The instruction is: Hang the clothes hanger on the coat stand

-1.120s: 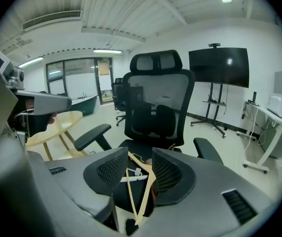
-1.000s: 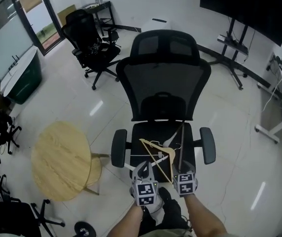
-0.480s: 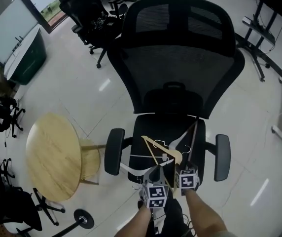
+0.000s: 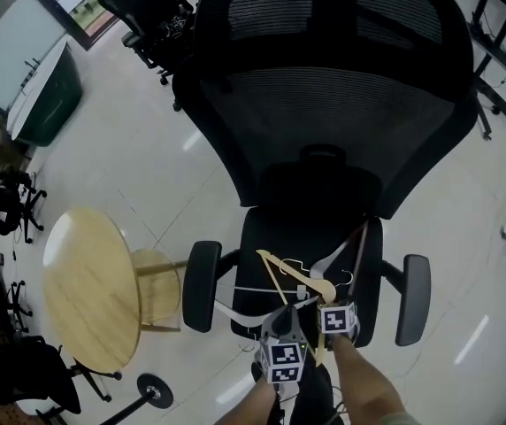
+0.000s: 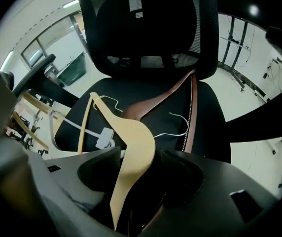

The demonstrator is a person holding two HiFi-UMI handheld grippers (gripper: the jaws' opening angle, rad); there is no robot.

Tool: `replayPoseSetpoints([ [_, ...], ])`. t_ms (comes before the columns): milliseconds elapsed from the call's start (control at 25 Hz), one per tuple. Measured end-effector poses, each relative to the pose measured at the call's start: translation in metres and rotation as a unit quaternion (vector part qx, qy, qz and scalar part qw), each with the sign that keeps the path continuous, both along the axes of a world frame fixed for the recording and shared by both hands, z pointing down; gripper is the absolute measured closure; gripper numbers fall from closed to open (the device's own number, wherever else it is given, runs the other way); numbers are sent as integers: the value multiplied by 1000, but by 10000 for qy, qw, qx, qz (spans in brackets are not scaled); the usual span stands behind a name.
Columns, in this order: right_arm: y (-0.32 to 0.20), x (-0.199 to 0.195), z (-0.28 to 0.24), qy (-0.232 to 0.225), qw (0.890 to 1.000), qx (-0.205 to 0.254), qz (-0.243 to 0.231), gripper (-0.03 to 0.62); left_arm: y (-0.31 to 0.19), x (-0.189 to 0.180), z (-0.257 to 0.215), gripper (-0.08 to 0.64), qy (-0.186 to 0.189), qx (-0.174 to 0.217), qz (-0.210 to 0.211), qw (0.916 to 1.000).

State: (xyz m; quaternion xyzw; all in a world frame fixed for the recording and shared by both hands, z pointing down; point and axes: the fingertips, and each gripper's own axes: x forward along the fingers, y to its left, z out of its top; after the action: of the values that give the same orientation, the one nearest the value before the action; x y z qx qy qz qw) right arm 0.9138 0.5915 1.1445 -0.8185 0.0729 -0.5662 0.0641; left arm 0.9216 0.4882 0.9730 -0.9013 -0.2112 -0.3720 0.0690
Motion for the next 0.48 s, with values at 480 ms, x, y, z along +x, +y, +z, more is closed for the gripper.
replayPoseSetpoints([
  [480, -9, 13, 32, -288, 9990, 300, -160, 350, -17, 10, 12, 548, -17, 123, -77, 9999],
])
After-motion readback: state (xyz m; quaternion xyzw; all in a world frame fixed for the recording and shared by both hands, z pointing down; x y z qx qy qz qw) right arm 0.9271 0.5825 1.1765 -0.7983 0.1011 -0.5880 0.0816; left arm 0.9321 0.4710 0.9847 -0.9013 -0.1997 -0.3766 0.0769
